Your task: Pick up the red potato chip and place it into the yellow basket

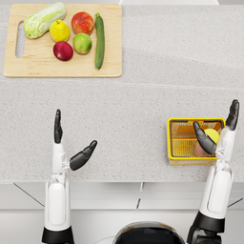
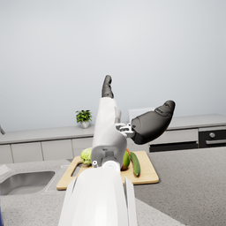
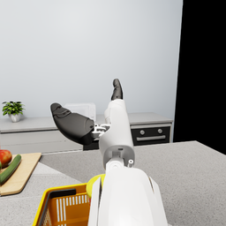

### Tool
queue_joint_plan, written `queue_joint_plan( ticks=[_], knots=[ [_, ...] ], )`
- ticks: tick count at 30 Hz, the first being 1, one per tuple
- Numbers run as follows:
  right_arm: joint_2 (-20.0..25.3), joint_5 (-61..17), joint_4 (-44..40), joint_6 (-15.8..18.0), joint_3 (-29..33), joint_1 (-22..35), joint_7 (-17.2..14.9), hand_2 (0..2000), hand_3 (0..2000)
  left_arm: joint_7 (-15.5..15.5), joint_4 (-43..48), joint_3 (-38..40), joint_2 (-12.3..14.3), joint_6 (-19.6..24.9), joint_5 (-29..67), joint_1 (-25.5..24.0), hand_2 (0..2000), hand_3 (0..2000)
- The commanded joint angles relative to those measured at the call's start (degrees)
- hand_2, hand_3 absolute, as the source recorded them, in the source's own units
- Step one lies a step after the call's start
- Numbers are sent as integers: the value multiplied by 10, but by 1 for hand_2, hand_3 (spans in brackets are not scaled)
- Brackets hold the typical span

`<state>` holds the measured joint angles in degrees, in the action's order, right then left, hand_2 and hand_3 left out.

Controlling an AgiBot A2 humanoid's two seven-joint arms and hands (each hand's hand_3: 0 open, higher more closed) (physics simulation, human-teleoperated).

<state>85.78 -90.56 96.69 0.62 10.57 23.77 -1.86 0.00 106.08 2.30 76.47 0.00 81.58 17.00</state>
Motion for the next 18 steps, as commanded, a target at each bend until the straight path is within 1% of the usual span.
queue_joint_plan(
  ticks=[1, 2, 4, 6, 11, 12, 18],
  knots=[
    [-14, 0, 23, -2, -7, 45, 5, 0, 0, 0, -53, 8, -6, 0, 0, 98, 0, 0],
    [-16, 0, 13, -3, -6, 51, 9, 0, 0, 0, -70, 18, -8, 0, 0, 115, 0, 0],
    [-16, 0, 8, -5, 0, 51, 14, 0, 0, 0, -99, 35, -8, 0, 0, 133, 0, 0],
    [-16, 0, 0, -5, 0, 47, 16, 0, 0, 0, -114, 52, -7, 0, 0, 128, 0, 0],
    [-14, 0, -13, -6, -32, 37, 18, 0, 0, 0, -125, 67, -2, 0, 0, 102, 0, 0],
    [-13, 0, -8, -6, -19, 33, 18, 0, 0, 0, -119, 59, -2, 0, 0, 103, 0, 0],
    [-13, 0, -14, -6, -30, 29, 19, 0, 0, 0, -126, 65, 0, 0, 0, 95, 0, 0]
  ],
)
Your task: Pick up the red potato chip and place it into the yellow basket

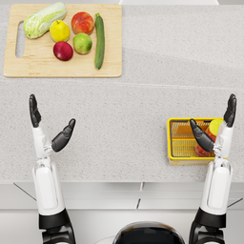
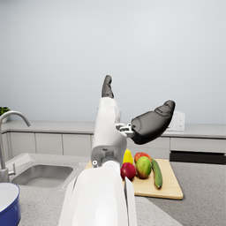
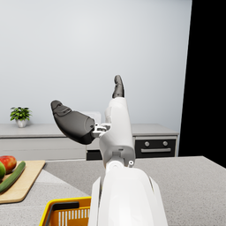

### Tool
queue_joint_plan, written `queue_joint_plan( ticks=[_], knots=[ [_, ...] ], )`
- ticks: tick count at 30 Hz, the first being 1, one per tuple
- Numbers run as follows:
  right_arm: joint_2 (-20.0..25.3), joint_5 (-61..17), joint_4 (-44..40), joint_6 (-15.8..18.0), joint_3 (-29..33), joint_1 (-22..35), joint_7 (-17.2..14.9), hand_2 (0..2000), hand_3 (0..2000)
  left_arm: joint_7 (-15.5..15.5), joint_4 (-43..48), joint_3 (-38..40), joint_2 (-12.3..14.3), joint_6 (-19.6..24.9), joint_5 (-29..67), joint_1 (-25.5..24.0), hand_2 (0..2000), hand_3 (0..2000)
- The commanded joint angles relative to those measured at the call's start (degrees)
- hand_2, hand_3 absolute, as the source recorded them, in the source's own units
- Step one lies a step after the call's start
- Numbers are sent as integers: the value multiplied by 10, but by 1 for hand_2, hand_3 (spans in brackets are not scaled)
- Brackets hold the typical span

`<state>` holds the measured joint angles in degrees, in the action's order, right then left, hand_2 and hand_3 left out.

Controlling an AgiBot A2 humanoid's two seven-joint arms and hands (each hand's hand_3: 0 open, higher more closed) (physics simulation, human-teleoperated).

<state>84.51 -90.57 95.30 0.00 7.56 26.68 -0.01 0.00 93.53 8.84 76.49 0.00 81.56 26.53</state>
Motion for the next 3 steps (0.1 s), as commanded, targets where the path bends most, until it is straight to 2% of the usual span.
queue_joint_plan(
  ticks=[1, 3],
  knots=[
    [0, 0, 0, 0, -1, 0, 0, 0, 0, 0, 0, 0, 0, 0, 0, 0, 0, 0],
    [0, 0, -1, 0, -1, 0, 0, 0, 0, 0, -1, 1, 0, 0, 0, -1, 0, 0]
  ],
)
